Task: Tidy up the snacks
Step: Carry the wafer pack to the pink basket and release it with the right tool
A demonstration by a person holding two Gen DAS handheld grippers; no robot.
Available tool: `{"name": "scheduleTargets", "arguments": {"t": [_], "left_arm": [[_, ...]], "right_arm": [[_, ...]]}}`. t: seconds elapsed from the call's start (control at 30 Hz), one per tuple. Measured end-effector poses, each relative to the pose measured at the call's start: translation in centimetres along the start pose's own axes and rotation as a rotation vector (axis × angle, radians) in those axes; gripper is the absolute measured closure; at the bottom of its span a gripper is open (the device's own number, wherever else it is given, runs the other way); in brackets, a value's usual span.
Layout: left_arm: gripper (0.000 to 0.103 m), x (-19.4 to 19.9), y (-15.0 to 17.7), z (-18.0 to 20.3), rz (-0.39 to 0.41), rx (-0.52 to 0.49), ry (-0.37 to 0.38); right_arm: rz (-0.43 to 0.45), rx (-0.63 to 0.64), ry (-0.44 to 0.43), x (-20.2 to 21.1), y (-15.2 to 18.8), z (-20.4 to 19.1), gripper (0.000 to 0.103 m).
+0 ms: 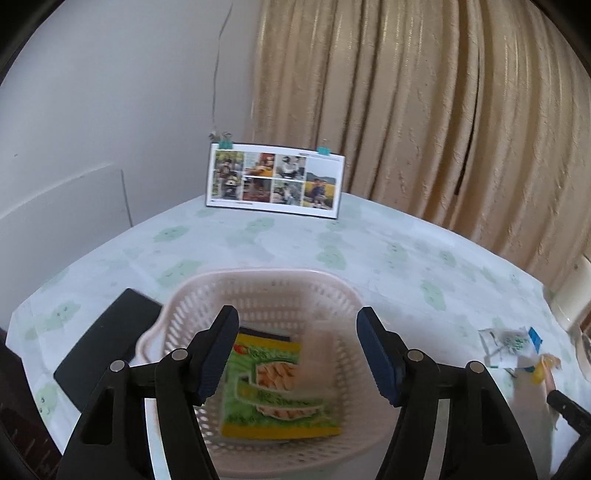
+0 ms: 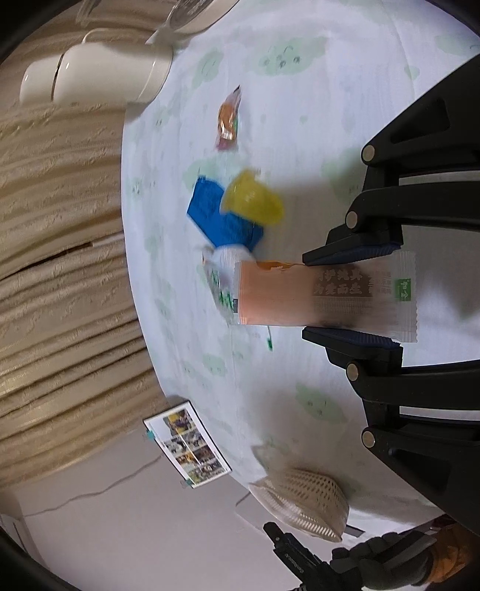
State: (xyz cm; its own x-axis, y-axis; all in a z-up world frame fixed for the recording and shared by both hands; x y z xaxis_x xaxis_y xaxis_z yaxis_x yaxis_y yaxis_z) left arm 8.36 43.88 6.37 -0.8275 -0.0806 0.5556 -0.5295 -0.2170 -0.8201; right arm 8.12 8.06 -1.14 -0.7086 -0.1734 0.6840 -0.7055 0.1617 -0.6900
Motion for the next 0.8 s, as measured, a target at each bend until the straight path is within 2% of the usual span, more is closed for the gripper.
{"name": "scheduleTargets", "arguments": {"t": [0.27, 0.57, 0.8], "left_arm": [[0.036, 0.6, -0.1, -1.5, 0.018, -0.002, -0.009], [0.036, 2.0, -0.5, -4.8, 0.052, 0.016, -0.038], [0.036, 2.6, -0.5, -7.6, 0.064, 0.061, -0.045]], "right_arm": [[0.008, 0.076, -0.09, 0.1, -1.3, -6.6, 0.073], [-0.009, 0.199, -0.251, -0.2, -1.9, -18.3, 0.073], [-0.028, 0.287, -0.324, -1.1, -1.0, -25.9, 0.073]]}}
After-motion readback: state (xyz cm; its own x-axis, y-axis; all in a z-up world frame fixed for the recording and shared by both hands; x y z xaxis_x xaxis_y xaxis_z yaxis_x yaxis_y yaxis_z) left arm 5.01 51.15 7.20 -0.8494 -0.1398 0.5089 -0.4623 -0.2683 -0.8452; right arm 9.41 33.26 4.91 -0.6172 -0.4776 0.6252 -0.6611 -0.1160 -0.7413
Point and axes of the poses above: each gripper's, at about its wrist camera, not at the fingertips, and x roughly against the way its jaws point, z to its right, y to its underside, the point moved 9 cm from there along -x, roughly the way its jaws point, and after that the axes turned 6 degrees about y, right-handed, at the moved point
